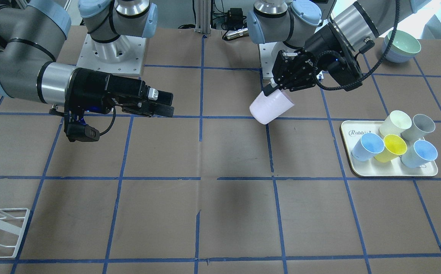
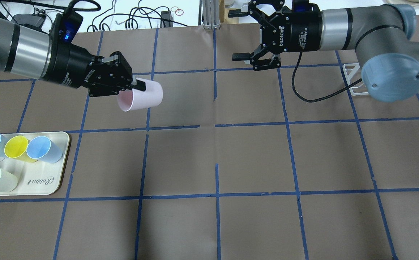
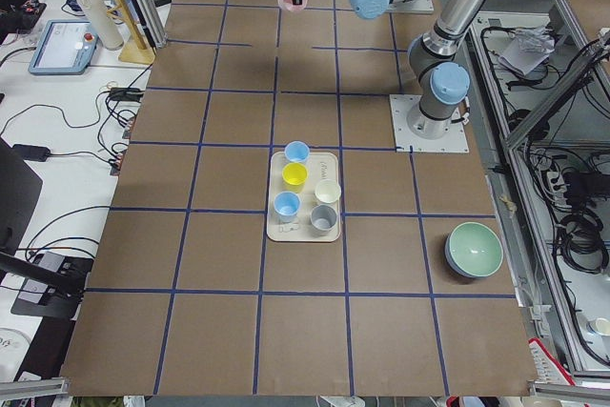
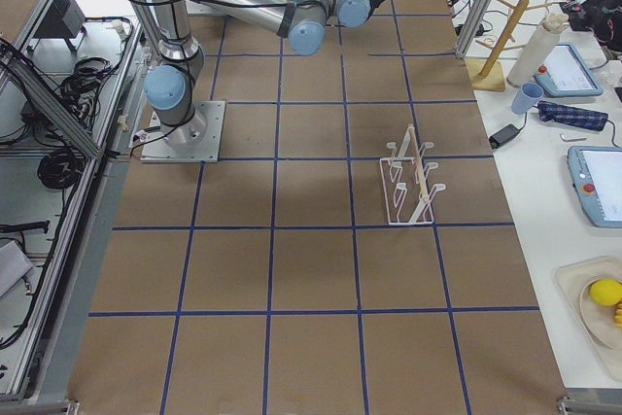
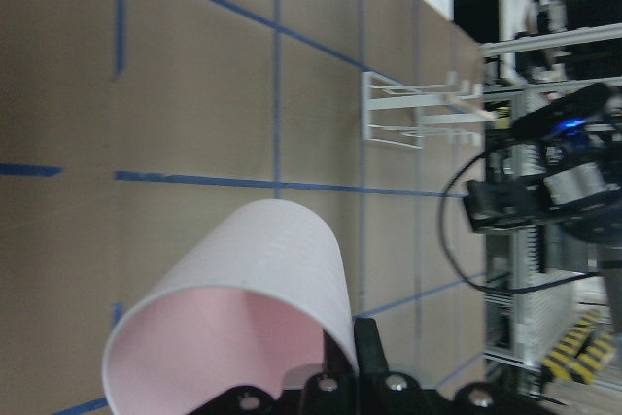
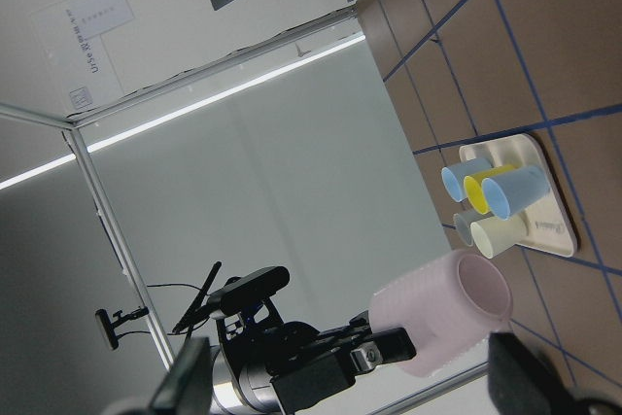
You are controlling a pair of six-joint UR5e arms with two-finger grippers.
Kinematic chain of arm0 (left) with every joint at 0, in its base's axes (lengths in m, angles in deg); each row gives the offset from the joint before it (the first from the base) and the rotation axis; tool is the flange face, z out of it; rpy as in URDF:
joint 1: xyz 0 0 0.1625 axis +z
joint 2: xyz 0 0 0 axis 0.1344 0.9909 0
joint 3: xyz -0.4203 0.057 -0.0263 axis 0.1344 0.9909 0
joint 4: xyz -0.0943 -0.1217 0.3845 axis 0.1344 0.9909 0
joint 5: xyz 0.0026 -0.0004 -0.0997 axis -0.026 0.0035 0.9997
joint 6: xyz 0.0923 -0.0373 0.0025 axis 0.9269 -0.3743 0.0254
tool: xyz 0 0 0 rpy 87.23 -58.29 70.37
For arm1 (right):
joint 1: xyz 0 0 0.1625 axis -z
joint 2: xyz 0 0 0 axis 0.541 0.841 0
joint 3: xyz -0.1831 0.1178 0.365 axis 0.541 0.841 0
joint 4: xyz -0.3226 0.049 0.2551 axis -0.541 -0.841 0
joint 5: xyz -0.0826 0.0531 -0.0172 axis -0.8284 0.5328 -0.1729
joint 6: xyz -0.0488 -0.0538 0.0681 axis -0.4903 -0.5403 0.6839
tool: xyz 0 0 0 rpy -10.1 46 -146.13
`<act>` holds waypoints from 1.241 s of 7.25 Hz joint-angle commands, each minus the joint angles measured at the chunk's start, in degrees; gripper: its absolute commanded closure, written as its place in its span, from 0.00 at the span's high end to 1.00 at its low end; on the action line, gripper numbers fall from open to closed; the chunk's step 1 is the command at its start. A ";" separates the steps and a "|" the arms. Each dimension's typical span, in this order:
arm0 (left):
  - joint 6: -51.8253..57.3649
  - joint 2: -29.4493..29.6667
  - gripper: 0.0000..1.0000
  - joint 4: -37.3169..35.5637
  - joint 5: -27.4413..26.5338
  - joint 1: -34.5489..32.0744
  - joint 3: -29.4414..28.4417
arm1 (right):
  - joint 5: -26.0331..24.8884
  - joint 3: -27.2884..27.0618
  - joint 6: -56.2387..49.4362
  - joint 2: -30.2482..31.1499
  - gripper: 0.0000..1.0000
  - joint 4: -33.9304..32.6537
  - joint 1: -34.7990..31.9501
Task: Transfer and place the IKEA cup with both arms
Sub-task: 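Lower the pink cup into the white tray with the left gripper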
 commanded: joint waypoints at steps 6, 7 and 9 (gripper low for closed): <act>19.95 -0.35 0.00 -4.70 -40.11 16.87 9.04 | -53.21 4.98 6.27 7.99 1.00 7.90 -3.56; 23.73 0.26 0.00 -6.65 -40.28 19.61 12.11 | -62.17 5.86 6.27 10.18 1.00 11.95 -3.65; 23.25 3.16 0.00 -15.00 -46.16 20.25 16.26 | -74.08 8.41 6.18 12.91 1.00 14.54 -3.91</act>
